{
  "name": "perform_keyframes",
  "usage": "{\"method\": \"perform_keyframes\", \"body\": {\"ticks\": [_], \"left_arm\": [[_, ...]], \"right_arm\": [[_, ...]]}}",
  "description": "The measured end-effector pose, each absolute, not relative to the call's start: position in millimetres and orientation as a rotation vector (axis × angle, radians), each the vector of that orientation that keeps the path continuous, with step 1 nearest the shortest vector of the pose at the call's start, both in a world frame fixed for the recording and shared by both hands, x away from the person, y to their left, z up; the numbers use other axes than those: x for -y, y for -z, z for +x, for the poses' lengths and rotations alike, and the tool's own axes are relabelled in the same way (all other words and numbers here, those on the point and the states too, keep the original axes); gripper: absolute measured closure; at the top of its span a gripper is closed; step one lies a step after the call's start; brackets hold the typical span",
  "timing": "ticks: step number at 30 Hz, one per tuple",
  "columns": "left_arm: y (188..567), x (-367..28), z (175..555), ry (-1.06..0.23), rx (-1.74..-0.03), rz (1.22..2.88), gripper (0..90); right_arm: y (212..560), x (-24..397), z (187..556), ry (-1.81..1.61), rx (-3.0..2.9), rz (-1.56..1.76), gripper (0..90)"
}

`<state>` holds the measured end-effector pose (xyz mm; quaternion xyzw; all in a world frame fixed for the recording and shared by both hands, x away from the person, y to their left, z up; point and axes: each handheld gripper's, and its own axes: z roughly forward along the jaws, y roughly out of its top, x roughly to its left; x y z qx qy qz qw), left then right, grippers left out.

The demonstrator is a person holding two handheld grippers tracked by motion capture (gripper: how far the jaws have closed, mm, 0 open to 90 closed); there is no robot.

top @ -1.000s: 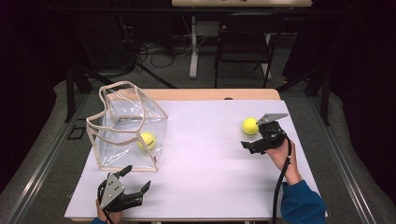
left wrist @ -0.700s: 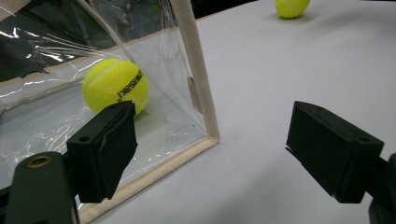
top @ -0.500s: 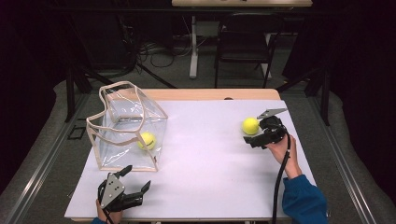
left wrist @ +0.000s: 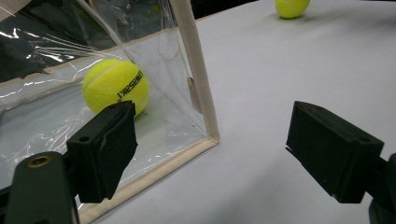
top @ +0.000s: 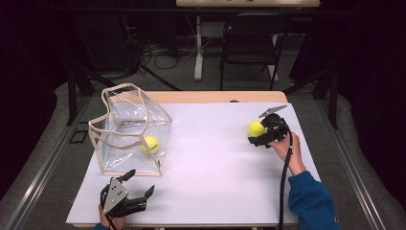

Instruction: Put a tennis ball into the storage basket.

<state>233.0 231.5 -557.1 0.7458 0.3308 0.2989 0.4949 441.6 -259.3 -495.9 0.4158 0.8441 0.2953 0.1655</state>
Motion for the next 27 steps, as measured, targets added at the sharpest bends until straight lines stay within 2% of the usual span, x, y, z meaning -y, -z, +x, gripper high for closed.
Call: {"method": "perform_keyframes", "body": {"ticks": [27], "left_arm": [[557, -231, 233, -0.725, -0.8, 1.809, 16.2]], "right_arm": [[512, 262, 474, -0.805, -2.391, 1.299, 0.0]]}}
